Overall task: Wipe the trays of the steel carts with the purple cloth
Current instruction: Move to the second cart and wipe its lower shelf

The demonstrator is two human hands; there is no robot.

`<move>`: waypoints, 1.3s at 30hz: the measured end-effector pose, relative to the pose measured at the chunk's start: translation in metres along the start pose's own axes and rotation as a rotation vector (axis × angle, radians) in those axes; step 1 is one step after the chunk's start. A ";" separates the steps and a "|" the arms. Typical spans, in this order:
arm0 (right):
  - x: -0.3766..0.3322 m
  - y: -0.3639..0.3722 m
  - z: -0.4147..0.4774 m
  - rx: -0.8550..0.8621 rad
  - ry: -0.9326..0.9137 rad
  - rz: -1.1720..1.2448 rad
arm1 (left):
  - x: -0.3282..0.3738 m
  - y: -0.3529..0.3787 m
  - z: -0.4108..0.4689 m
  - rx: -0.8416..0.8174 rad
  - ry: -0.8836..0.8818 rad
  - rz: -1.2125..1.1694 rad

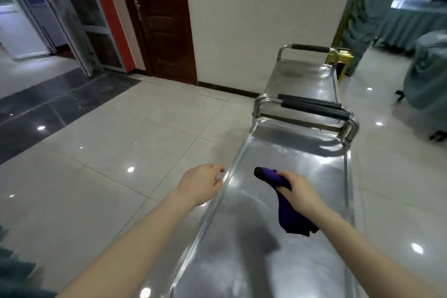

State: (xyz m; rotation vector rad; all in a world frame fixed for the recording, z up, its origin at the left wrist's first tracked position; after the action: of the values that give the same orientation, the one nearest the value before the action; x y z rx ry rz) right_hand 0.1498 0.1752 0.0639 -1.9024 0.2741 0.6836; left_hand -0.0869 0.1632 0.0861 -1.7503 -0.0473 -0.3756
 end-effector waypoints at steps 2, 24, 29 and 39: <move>0.001 0.001 0.005 0.010 0.062 -0.009 | -0.006 0.002 0.020 -0.024 0.059 -0.005; -0.131 0.044 0.169 0.202 0.437 0.086 | -0.228 -0.042 0.184 -0.177 0.423 -0.006; -0.118 0.041 0.193 0.248 0.487 0.127 | -0.214 -0.045 0.223 -0.203 0.527 -0.033; -0.062 -0.037 0.288 0.402 0.503 0.203 | -0.147 -0.075 0.335 -0.199 0.721 0.129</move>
State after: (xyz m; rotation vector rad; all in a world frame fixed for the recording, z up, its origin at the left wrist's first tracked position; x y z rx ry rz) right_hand 0.0209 0.4417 0.0448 -1.6402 0.8659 0.2394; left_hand -0.1682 0.5266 0.0617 -1.7060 0.6335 -0.9172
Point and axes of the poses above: each hand's wrist, its own z-axis towards the middle knuckle, its own y-axis out of the palm, x = y × z, the point moved 9 cm from there along z, towards the middle knuckle, and after that the axes turned 13 degrees about -x, right-handed, at the moved point
